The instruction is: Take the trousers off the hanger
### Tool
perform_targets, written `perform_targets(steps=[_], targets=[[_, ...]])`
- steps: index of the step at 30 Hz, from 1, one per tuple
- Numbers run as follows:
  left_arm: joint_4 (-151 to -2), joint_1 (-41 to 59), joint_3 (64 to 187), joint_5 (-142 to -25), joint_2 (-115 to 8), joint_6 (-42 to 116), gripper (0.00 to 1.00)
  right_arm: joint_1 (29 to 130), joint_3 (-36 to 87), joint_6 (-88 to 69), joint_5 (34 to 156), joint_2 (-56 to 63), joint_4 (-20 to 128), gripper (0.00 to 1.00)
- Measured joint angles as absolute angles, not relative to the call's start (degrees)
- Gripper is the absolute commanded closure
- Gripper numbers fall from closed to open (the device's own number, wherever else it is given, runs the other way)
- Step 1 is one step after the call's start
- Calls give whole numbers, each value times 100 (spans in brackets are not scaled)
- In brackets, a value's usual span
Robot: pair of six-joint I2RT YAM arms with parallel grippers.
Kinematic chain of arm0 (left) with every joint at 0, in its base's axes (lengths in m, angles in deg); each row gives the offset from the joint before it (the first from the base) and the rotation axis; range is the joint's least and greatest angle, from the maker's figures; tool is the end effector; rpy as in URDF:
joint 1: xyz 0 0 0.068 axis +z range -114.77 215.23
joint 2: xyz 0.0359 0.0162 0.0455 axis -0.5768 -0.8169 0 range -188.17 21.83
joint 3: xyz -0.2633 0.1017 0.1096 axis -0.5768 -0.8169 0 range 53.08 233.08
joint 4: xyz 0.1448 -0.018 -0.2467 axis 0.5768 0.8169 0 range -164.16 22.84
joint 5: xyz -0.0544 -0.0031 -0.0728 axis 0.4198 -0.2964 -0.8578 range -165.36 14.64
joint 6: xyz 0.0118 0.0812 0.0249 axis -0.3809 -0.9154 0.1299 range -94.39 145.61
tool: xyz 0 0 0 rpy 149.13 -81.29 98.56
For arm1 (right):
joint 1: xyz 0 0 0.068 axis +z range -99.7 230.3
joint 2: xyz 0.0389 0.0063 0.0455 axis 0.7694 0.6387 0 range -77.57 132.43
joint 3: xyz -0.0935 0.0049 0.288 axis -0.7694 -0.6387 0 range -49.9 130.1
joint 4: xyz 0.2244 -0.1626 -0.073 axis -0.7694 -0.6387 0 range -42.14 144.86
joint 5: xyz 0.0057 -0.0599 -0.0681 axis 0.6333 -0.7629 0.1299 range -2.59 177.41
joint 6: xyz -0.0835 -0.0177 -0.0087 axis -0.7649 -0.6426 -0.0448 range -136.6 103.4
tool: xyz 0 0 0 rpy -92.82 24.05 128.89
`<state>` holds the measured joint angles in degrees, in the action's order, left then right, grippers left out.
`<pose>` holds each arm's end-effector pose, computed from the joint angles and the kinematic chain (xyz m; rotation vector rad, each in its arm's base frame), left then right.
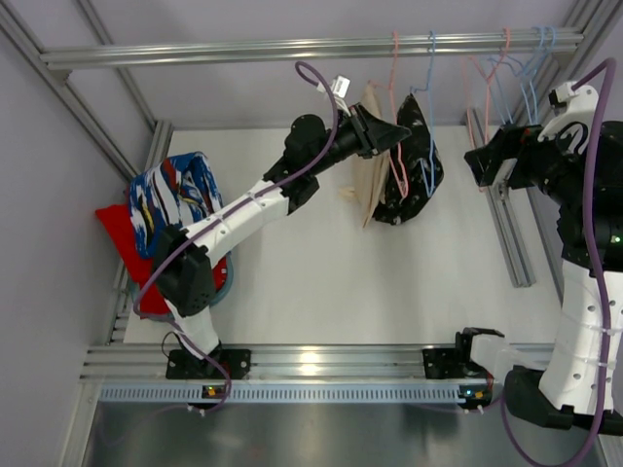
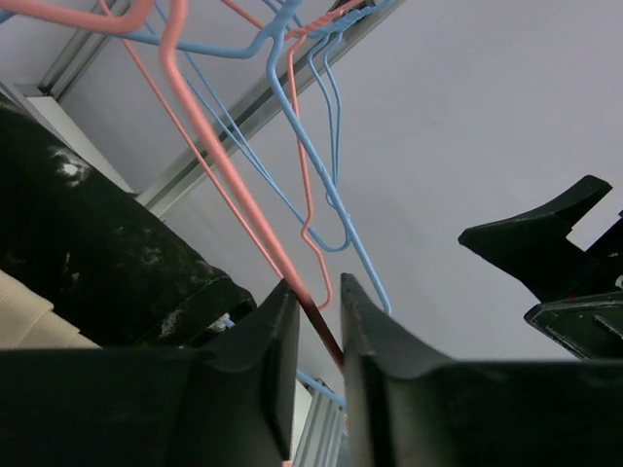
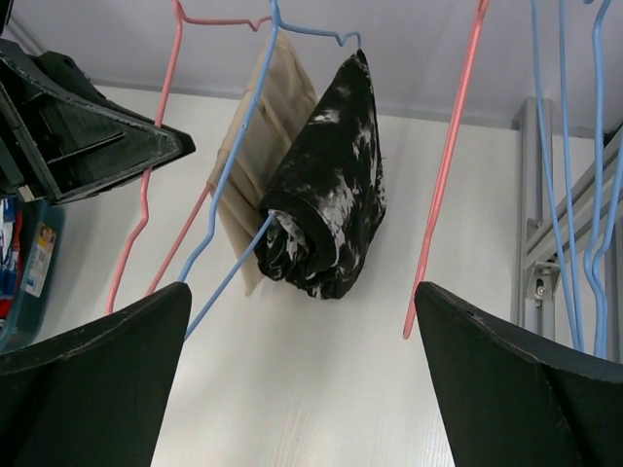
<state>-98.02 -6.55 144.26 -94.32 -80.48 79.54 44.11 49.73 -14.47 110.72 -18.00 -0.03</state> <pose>0.3587 -0.3533 0.4401 0.1555 1.5545 -1.5896 0.1807 0.0106 0.5518 -0.1542 1.8132 0.3217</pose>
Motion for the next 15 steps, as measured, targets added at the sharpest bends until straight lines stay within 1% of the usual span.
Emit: perform_targets(steps=[3,5,9,15], targets=[[-9728,-668,14459,-9432,-8074,8188,100,4411,4973,-1443,11089,-1792,-3,1],[-9695,-670,14459,-9252,-8135,8317,100,4411,4971,-1443,11100,-1792,-3,1],[-9675,-552,14548,-9255,-8183,8286,100,4411,4897,-1399,11166,-1794,30,1],[-9603,-524,15134,-9541,-8181,8251,100,4411,4800,-1285,11461,-1778,82,1]])
